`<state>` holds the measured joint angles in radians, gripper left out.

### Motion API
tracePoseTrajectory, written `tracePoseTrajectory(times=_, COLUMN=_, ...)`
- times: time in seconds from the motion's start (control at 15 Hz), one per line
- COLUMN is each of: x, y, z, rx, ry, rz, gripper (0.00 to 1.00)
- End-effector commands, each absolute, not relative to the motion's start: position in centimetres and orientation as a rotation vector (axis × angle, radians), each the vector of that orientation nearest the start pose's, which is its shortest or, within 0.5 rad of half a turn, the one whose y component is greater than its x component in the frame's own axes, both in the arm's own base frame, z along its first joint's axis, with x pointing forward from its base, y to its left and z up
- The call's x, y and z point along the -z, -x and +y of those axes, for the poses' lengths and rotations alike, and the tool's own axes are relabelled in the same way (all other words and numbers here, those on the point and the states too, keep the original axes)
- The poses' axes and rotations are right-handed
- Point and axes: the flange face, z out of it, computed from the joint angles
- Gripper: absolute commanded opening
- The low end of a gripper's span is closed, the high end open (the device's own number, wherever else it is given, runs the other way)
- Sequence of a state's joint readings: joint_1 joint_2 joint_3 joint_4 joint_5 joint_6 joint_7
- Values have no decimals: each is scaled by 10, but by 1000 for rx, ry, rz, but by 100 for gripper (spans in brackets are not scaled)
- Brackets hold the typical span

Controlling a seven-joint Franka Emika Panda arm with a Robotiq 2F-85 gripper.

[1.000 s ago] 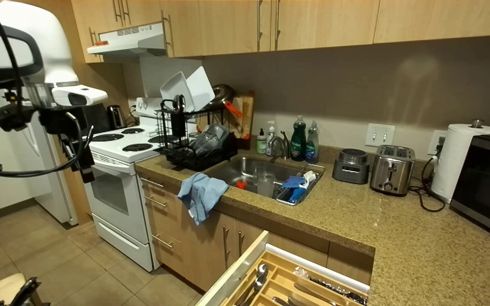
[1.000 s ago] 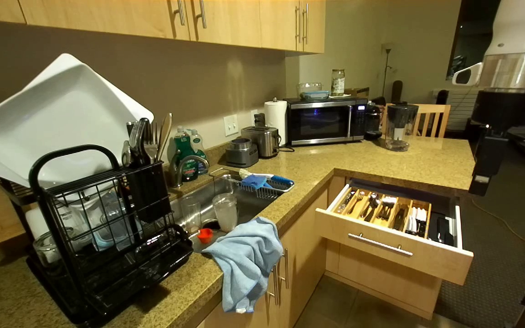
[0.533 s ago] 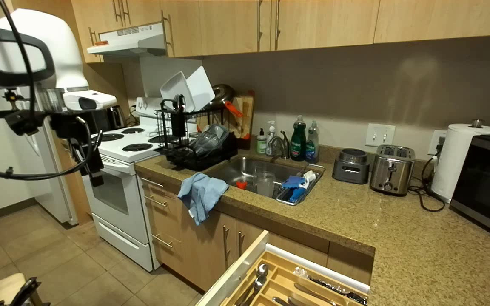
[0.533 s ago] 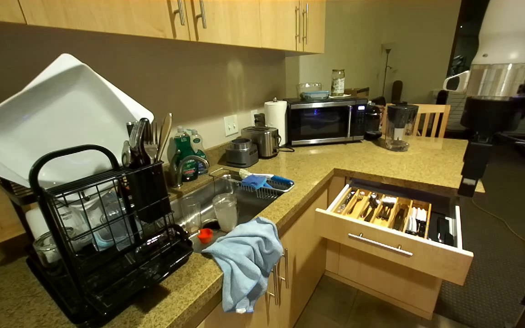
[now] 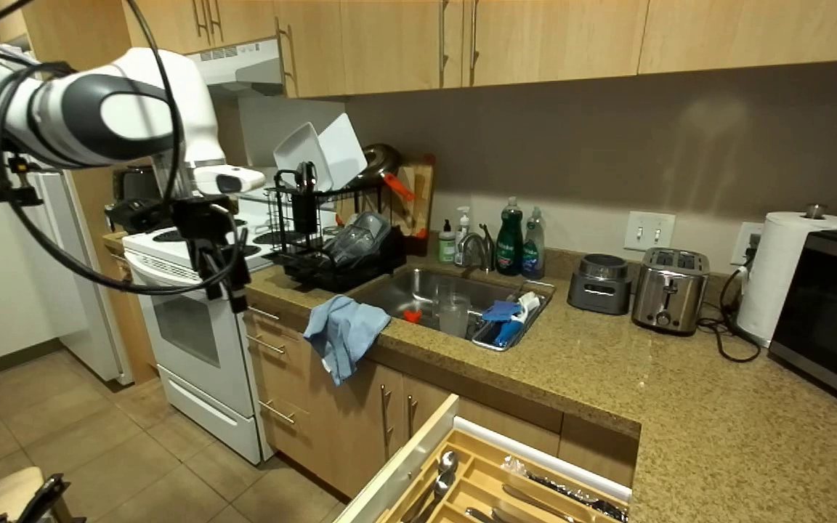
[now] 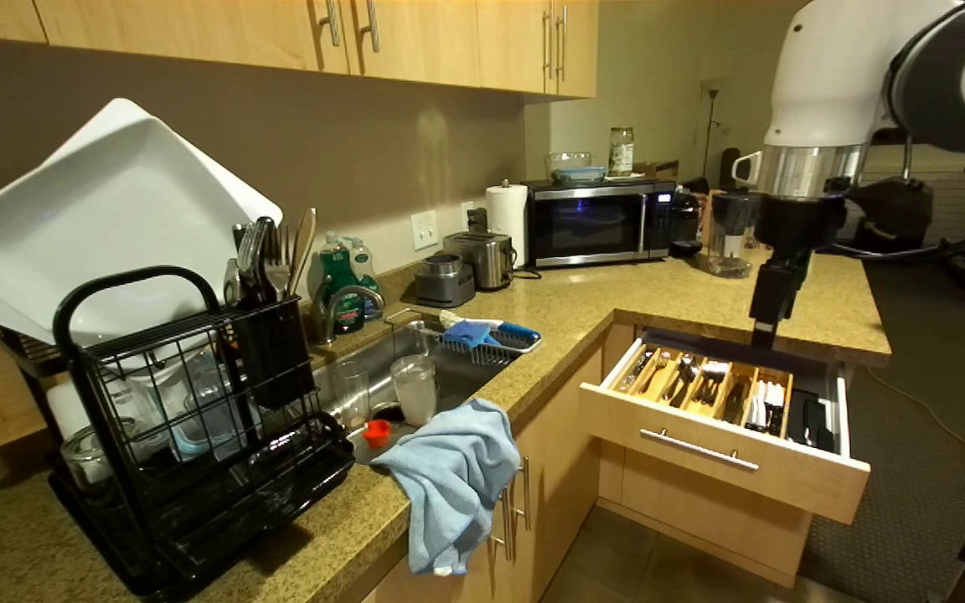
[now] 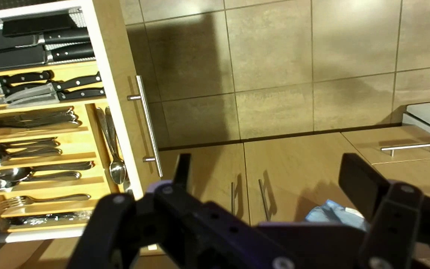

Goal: Close the open drawer on the right

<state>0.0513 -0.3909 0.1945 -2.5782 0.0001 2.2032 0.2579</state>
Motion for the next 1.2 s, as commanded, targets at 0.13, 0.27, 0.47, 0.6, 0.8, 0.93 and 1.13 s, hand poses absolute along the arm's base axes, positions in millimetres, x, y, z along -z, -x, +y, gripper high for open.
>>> tracePoseTrajectory(times=0.13, x=-355, y=-481, z=66, rx=-70, ry=3241, rz=58, gripper=100)
tracePoseTrajectory(times=0.27, x=-339, y=-508, z=54, rx=-107, ry=3259, rz=63, gripper=100)
tracePoseTrajectory(times=0.47, x=-313, y=-547, z=40, rx=-137, ry=3310, rz=33, gripper=100)
tracePoseTrajectory(times=0.6, x=-300, y=-570, z=36, rx=-134, ry=3349, rz=-24, gripper=100)
tracePoseTrajectory(times=0.8, x=-283, y=-595, z=39, rx=-129, ry=3391, rz=-112, gripper=100)
tracePoseTrajectory(times=0.93, x=-271, y=-606, z=45, rx=-130, ry=3414, rz=-169, gripper=100)
tracePoseTrajectory(times=1.13, x=-246, y=-611, z=56, rx=-150, ry=3457, rz=-257, gripper=100)
